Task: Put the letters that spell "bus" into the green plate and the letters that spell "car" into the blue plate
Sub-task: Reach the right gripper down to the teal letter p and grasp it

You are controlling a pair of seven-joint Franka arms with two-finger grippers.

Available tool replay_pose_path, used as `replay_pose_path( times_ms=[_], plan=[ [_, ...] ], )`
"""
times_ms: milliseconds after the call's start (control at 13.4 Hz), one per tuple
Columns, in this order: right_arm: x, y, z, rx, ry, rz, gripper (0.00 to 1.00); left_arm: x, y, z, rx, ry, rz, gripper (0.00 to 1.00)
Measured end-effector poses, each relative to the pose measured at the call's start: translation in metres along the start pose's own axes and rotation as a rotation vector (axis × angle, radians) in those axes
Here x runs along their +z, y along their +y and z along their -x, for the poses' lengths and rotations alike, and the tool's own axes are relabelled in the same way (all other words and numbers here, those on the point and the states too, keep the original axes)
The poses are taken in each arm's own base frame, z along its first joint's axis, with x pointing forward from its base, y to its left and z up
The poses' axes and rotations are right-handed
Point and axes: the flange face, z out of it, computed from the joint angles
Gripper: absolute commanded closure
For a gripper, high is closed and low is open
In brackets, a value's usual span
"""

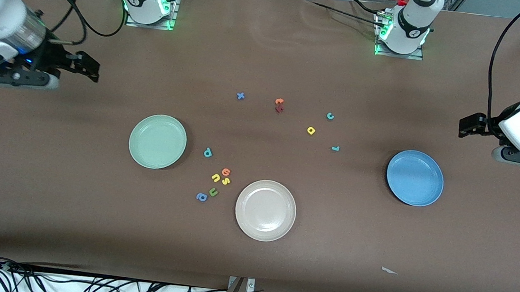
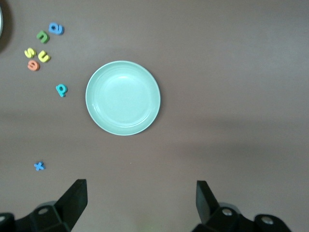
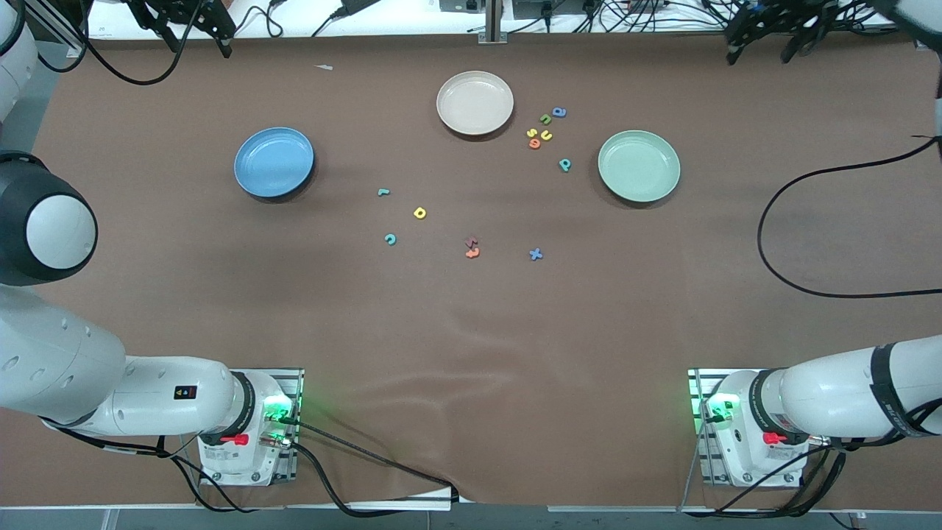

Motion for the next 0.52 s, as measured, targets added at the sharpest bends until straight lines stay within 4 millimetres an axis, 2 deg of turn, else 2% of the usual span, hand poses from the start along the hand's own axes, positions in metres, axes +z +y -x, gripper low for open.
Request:
replay_pose_path(
  times_ms=[149, 298, 522],
  plan=[
    [0.023, -0.027, -0.011, -0.044, -0.013, 0.004, 0.0, 0.0, 0.0, 0.0, 0.0, 0.001, 0.0, 0.0],
    [0.055, -0.058, -0.027, -0.086, -0.005, 0.005, 0.0, 0.0, 0.0, 0.0, 0.0, 0.001, 0.0, 0.0],
    [0.125, -0.11, -0.055, -0.08, 0.016, 0.001, 0.0, 0.0, 0.0, 0.0, 0.0, 0.001, 0.0, 0.0]
  ],
)
